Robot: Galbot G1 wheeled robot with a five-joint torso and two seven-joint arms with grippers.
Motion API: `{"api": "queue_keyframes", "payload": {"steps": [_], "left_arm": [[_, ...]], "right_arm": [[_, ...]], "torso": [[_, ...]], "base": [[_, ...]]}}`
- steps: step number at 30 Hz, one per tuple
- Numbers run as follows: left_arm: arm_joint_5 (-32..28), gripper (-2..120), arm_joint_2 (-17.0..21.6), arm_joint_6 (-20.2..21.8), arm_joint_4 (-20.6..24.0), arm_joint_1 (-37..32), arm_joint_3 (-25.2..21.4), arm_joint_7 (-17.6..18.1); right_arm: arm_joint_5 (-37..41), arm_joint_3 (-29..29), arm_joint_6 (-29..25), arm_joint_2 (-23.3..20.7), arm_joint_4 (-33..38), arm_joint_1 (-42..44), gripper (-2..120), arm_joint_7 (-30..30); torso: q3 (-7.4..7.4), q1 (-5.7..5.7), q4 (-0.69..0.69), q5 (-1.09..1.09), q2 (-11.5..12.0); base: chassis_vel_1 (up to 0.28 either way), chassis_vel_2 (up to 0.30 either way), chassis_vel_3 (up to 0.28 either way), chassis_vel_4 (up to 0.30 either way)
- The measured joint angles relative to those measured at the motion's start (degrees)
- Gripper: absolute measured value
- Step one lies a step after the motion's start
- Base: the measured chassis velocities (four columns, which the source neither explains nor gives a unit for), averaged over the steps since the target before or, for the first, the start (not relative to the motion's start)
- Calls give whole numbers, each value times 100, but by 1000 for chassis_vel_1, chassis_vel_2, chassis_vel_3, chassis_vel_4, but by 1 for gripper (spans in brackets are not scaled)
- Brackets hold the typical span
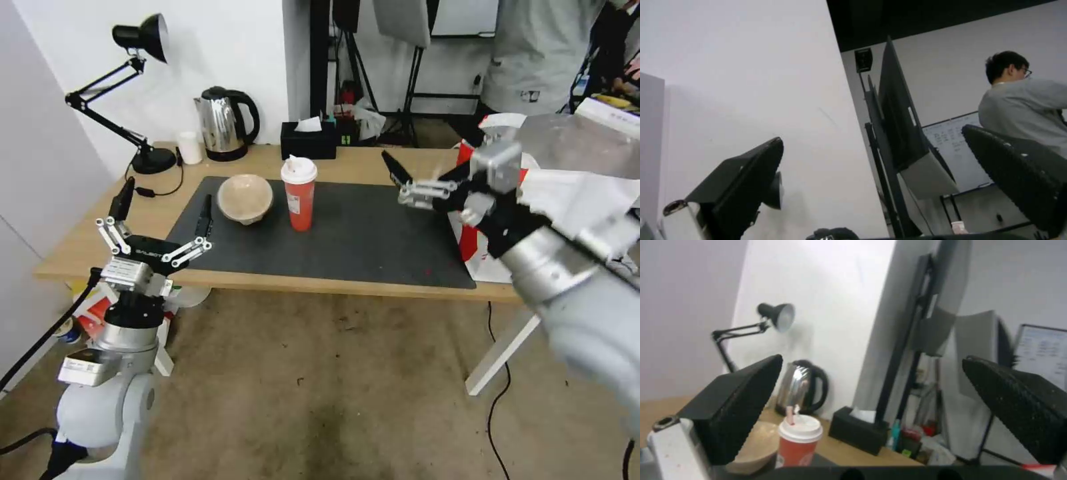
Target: Pick up the trash from the table and place it into the takeout bag.
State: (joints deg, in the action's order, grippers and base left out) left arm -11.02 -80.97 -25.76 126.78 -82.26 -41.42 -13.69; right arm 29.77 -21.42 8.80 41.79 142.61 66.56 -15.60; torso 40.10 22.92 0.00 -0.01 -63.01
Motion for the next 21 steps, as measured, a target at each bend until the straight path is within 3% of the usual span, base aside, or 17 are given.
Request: {"api": "queue_keyframes", "payload": {"steps": [7, 21], "left_arm": [[5, 100, -61, -6, -13, -17, 14, 4], [-10, 100, -107, -13, 0, -57, 7, 8]], "right_arm": [[-1345, 177, -1050, 680, 37, 1015, 100, -475], [-2648, 472, -1757, 1536, 57, 2187, 100, -1079]], "torso": [[0, 0, 0, 1, 0], [0, 0, 0, 0, -1]], "base": [[0, 0, 0, 0], [0, 0, 0, 0]]}}
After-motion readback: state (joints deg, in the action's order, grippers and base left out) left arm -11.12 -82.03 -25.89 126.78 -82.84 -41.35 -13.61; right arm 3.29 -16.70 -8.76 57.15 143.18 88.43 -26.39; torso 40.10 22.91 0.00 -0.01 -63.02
